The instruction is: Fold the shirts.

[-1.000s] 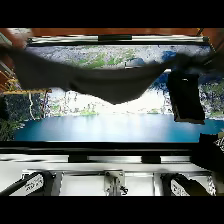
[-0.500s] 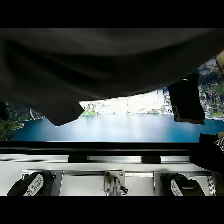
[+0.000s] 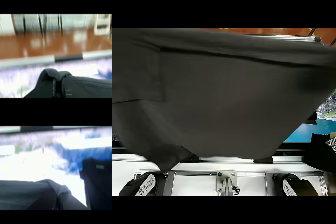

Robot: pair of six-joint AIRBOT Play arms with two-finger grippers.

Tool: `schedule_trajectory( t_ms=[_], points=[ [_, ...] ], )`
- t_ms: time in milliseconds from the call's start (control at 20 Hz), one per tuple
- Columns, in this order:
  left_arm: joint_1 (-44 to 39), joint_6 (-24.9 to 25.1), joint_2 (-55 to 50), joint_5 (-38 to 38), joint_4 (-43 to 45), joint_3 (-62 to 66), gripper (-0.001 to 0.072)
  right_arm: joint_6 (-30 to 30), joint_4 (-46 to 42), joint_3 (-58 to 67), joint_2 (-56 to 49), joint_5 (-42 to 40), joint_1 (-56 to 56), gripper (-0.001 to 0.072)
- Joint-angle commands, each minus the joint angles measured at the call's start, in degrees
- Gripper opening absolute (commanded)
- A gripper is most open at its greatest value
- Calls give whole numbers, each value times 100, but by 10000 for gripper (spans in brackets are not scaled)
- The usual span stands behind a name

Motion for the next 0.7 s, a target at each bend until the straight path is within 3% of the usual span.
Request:
schedule_trajectory(
  t_ms=[0, 150, 450, 650],
  points=[
    [-94, -26, -474, -127, 33, -1115, 41, 79, -297, 7, -1121, -437, -4, 86],
    [-516, -22, -1464, 81, 9, -1283, 41, 131, 111, 7, -2387, 243, -2, 86],
    [-1239, -31, -3265, 2743, -33, -1283, 41, 131, 1248, 7, -4269, 2546, 0, 86],
    [-1252, -42, -4197, 3296, -254, -1283, 40, 131, 1604, 7, -4992, 3681, 0, 86]
  ],
)
